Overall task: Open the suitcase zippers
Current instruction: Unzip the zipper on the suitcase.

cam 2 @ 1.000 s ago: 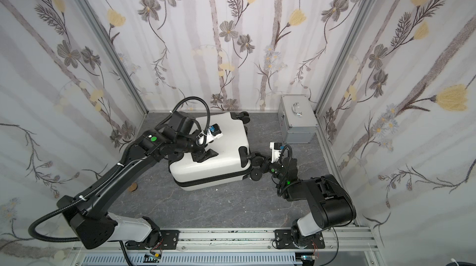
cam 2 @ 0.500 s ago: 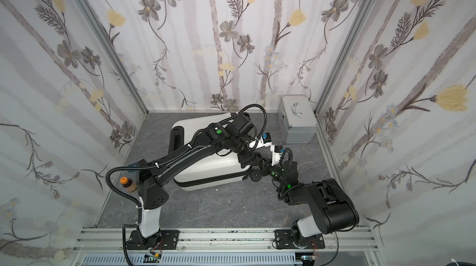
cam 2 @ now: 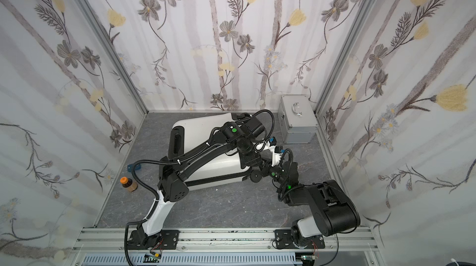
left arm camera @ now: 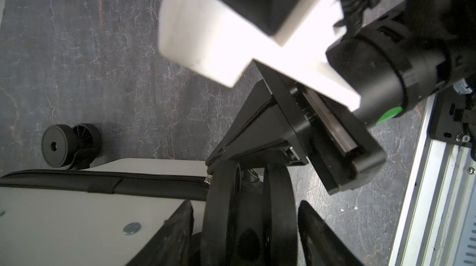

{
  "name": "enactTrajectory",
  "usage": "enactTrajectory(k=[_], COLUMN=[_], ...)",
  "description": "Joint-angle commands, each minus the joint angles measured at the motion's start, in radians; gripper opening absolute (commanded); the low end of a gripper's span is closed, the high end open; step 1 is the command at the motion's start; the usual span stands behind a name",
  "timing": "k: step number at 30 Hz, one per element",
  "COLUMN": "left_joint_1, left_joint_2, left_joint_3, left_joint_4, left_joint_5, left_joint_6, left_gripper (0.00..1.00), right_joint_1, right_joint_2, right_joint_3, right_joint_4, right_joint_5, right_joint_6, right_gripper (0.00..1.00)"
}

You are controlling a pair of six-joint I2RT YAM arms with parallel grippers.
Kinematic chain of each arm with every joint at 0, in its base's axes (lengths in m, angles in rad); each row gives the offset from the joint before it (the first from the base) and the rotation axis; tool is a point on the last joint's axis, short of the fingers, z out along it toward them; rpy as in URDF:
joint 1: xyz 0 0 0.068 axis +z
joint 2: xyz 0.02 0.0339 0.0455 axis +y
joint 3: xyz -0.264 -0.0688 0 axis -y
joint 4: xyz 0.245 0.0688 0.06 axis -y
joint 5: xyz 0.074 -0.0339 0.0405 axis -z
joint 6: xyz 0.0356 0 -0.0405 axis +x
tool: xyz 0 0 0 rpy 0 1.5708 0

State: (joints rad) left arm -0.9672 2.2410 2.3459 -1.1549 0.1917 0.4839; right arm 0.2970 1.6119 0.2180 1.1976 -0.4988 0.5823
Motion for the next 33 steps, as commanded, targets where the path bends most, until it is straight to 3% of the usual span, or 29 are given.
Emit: enactTrajectory(k=[1, 5, 12, 17, 23, 33], left_joint_1=[0.004, 0.004, 0.004, 0.004, 0.003, 0.001], left_joint_2=[0.026, 0.036, -0.023, -0.149, -0.314, -0.503], left_joint_3=[0.022, 0.03, 0.008, -0.124, -0.348, -0.547], left_joint_4=[-0.09, -0.134, -0.207, -0.188, -0.085, -0.065], left_joint_5=[0.02, 0.035, 0.129, 0.212, 0.325, 0.351], left_joint_6=[0.044, 0.066, 0.152, 0.197, 0.215, 0.238], left_gripper=[0.6, 0.5, 0.21, 0.03, 0.03, 0.05], right_joint_1=[0.002, 0.002, -0.007, -0.019, -0.027, -0.054], right_joint_2=[-0.006, -0.007, -0.009, -0.047, -0.031, -0.007], right_joint_3=[0.001, 0.0, 0.007, -0.003, 0.012, 0.075], right_joint_4=[0.08, 0.075, 0.079, 0.089, 0.113, 0.11], right_joint_5=[-0.018, -0.012, -0.024, 0.001, 0.002, 0.019], right_joint_6=[0.001, -0.001, 0.004, 0.017, 0.028, 0.036], right_gripper=[0.0, 0.0, 0.0, 0.0, 0.0, 0.0])
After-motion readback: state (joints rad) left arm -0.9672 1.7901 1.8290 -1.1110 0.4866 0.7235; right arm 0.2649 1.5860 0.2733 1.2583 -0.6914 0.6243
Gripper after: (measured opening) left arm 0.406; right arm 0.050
